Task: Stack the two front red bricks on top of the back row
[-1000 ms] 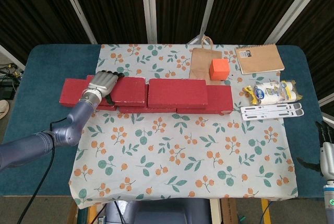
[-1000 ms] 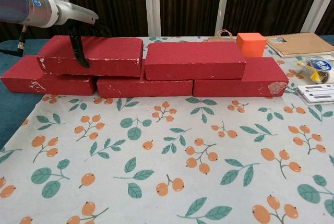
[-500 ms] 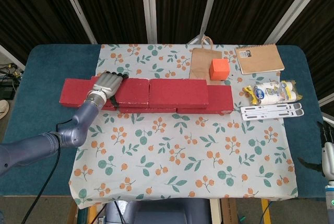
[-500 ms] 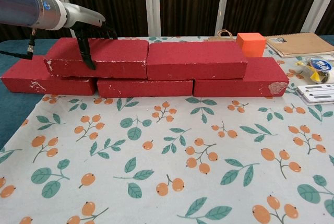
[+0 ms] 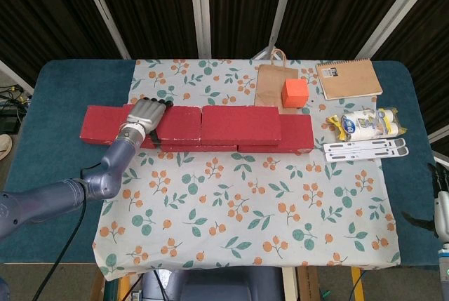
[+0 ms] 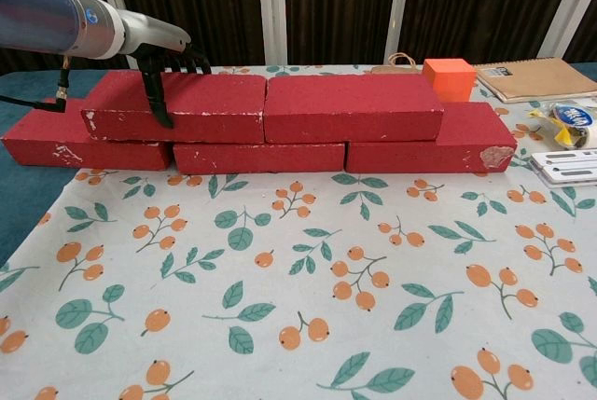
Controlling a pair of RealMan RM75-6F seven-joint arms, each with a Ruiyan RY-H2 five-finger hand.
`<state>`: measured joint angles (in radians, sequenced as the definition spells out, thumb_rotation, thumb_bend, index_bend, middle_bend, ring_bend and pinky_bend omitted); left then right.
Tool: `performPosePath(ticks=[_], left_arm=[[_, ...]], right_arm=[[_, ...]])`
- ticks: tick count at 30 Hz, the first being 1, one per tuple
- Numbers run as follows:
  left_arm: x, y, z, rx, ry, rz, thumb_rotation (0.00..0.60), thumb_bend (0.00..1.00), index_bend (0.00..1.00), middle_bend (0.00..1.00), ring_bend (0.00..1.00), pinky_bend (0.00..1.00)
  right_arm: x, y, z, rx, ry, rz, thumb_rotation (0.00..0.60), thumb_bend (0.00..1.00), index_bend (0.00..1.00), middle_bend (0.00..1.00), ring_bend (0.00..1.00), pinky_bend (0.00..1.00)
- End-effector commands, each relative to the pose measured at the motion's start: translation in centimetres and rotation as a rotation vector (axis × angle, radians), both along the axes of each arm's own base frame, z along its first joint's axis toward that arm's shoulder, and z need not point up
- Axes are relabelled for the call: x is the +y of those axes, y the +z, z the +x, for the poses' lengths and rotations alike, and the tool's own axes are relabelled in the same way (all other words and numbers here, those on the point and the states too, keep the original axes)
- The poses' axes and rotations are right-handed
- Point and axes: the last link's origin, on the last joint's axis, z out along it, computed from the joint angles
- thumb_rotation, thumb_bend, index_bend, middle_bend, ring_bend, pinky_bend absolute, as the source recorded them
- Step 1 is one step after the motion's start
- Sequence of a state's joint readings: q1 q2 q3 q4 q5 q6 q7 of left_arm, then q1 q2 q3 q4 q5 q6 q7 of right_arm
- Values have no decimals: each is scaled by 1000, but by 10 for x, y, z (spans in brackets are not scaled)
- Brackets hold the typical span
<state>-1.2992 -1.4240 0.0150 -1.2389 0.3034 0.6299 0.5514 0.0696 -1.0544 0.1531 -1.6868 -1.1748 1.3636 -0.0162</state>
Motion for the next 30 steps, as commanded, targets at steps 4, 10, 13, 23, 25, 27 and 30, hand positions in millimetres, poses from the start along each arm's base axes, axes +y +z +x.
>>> performPosePath(ticks=[4,10,13,23,25,27,30], left_arm=[[0,0,0,-4,3,6,600,37,162,223,159,174],[0,0,-1,-2,12,3,600,27,109,173,113,173],[0,-1,-1,-4,18,-2,600,4,95,145,85,172],[1,-2,2,0,11,7,600,0,83,130,63,173],[0,-2,2,1,11,4,600,0,80,130,63,173],[0,-3,3,3,10,1,600,0,77,130,63,173],[0,-4,3,3,9,0,600,0,78,128,63,173]], right_arm=[[0,0,0,1,0,-1,600,0,0,32,0,0],[0,0,1,1,-1,0,600,0,0,31,0,0],[0,0,0,1,-4,-2,600,0,0,32,0,0],[0,-1,0,3,-10,-1,600,0,0,32,0,0],[0,0,0,1,-12,-4,600,0,0,32,0,0],[0,0,0,2,-11,-5,600,0,0,31,0,0],[0,0,0,3,-11,-3,600,0,0,31,0,0]])
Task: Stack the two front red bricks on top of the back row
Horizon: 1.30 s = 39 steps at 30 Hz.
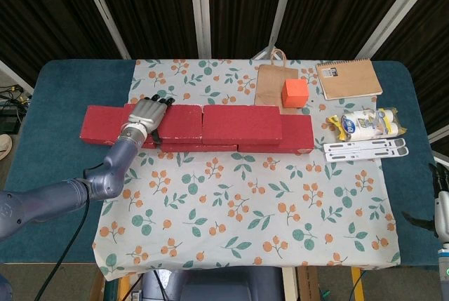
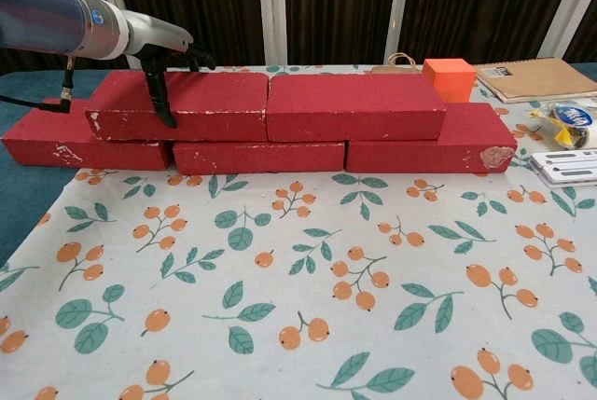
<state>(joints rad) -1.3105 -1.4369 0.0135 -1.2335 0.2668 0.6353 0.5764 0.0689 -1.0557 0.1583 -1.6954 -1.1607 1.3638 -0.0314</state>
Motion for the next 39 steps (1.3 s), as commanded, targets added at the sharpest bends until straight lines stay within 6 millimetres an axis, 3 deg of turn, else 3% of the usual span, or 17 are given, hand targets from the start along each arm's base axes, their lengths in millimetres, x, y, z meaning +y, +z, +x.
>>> performPosePath(ticks=[1,15,28,39], left_arm=[[0,-1,0,0,1,-3,600,0,76,124,63,173],[-2,-2,2,32,8,-11,600,0,30,32,2,152],[-2,0,6,36,-5,3,600,0,0,0,0,55],[-9,19,14,59,-44,14,600,0,0,0,0,54]], right_arm=[[0,0,0,1,-1,1,600,0,0,31,0,0],[1,1,-1,0,-9,-9,600,0,0,32,0,0],[1,1,-1,3,-15,-8,600,0,0,31,0,0],[2,2,0,5,-25,-5,600,0,0,32,0,0]])
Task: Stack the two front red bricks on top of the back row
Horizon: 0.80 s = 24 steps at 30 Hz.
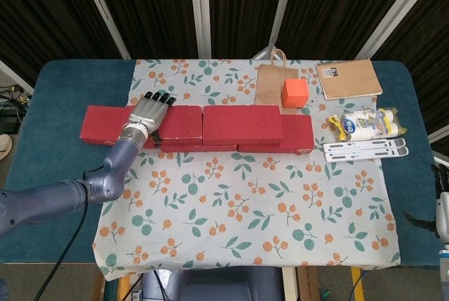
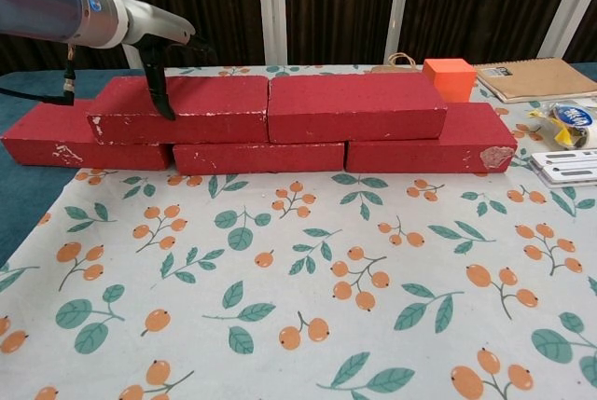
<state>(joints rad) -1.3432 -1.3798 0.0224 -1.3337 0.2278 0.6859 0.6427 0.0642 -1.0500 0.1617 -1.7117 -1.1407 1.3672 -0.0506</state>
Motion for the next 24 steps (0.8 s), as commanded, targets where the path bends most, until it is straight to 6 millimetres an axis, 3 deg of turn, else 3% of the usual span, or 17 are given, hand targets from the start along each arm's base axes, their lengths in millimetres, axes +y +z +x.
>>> performPosePath(ticks=[1,7,11,15,20,24], left_arm=[[-3,12,2,31,-21,11,600,0,0,0,0,54],[-21,47,6,51,-73,54,600,0,0,0,0,98],[-64,86,-7,-113,-94,125,600,4,0,1,0,160],[-129,117,-64,-207,-76,205,600,5,20,21,0,182],[-201,122,-138,-151,-56,244,600,7,37,23,0,182],[-244,117,-169,-216,-76,313,600,7,48,26,0,180]], right_arm=[[0,1,0,0,-8,0,600,0,0,32,0,0],[1,2,-1,1,-12,-2,600,0,0,32,0,0],[2,3,-2,-6,-2,2,600,0,0,31,0,0],[-1,4,0,-8,58,-1,600,0,0,32,0,0],[-3,3,4,-20,161,-7,600,0,0,31,0,0],[-2,3,6,-16,213,-23,600,0,0,32,0,0]])
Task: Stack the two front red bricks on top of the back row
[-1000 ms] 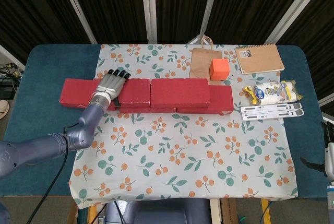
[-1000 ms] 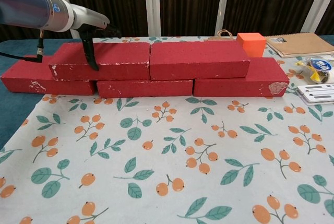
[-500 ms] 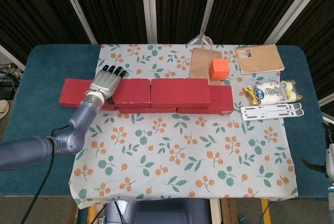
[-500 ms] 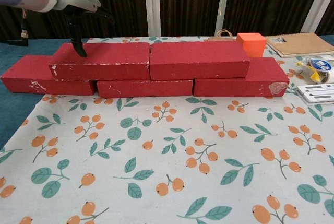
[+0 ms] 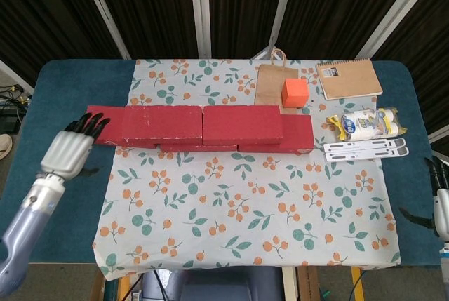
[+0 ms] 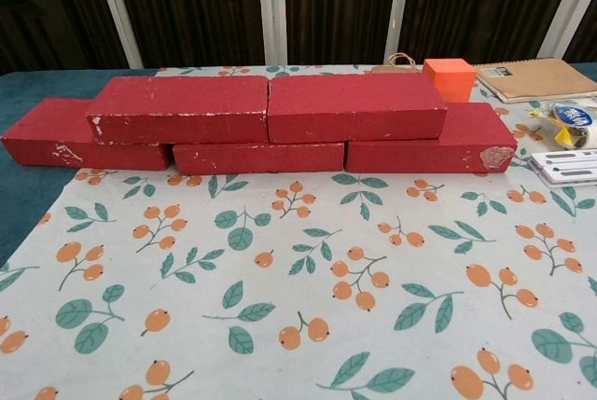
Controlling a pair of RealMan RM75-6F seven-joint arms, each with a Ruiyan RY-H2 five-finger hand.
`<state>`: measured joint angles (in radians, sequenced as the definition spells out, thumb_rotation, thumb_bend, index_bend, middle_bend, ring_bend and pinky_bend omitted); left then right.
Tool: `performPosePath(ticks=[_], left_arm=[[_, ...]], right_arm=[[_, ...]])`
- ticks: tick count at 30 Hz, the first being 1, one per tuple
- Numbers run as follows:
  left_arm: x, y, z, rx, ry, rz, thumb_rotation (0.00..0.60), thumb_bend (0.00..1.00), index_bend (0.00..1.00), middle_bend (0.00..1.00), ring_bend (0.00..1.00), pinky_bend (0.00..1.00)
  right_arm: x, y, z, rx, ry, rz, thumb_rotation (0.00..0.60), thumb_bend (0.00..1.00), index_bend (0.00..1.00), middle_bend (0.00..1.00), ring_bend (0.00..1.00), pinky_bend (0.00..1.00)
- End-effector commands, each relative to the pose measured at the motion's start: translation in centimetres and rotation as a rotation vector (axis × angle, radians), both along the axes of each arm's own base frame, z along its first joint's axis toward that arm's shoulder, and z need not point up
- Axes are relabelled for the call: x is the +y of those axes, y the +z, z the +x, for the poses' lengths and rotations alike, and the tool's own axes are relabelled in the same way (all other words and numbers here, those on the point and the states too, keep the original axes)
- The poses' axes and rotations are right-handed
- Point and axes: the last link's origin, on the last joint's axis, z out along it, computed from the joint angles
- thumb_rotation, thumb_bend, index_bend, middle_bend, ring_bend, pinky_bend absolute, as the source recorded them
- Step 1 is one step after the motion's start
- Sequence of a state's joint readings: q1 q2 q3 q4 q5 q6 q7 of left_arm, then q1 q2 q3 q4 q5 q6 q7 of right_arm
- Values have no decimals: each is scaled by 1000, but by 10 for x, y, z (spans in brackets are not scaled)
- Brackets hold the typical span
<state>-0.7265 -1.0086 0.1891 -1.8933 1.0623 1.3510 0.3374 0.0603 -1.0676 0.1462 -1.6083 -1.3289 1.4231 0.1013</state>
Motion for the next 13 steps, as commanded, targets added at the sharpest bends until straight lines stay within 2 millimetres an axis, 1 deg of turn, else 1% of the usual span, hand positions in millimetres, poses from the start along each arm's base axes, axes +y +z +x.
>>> performPosePath(ticks=[1,4,7,9,13], left_arm=[[-82,6,-52,-118,4,96,600,7,52,26,0,178],[-100,0,-65,-145,-30,159,600,8,73,30,0,172],[-110,-4,-74,-134,-21,181,600,12,91,36,0,168],[-112,-3,-73,-124,-36,197,600,13,94,38,0,168],[-116,-5,-74,-132,4,183,600,13,96,41,0,168]], right_arm=[[2,-2,2,-1,39,-12,600,0,0,32,0,0],[3,-2,3,-1,48,-13,600,0,0,32,0,0],[4,-1,4,4,55,-18,600,0,0,32,0,0],[5,-2,6,8,64,-23,600,0,0,32,0,0],[6,-5,8,21,74,-17,600,0,0,32,0,0]])
